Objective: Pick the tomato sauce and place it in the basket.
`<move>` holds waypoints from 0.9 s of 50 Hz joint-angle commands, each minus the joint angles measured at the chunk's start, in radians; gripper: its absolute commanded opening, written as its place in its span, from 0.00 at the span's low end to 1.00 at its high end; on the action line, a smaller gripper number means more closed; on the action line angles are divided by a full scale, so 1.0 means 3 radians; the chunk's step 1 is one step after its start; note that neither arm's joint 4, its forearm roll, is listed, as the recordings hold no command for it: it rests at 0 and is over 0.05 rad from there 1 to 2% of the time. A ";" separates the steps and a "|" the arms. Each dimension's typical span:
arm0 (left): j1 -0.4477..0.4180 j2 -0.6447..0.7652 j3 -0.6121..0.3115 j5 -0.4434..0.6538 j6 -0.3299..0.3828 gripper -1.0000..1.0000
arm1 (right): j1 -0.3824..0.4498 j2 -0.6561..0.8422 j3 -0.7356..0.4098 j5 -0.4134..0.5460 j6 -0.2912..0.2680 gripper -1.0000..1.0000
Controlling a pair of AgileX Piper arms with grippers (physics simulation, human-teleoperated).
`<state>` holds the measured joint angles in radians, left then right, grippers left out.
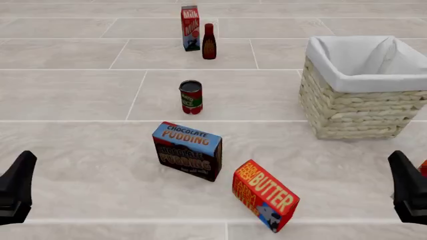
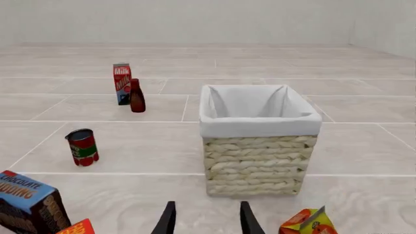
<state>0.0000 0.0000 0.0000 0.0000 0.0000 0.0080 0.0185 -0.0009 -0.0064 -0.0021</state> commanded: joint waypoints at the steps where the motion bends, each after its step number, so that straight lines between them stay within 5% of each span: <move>1: 0.0000 0.0000 0.0000 0.0000 0.0000 1.00 | -0.0022 0.0063 -0.0002 -0.0054 0.0029 1.00; 13: 0.0000 0.0000 0.0000 0.0000 0.0000 1.00 | -0.0013 0.0051 -0.0004 -0.0017 -0.0006 1.00; 31: 0.0000 0.0000 0.0000 0.0000 0.0000 1.00 | 0.0090 0.0911 -0.0051 -0.0784 0.0011 1.00; 45: 0.0000 0.0000 0.0000 0.0000 0.0000 1.00 | 0.0212 0.1192 -0.0130 -0.0970 0.0005 1.00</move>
<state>0.0000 0.0000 0.0000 0.0000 0.0000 0.0518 0.3026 -0.0252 -0.2431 0.0028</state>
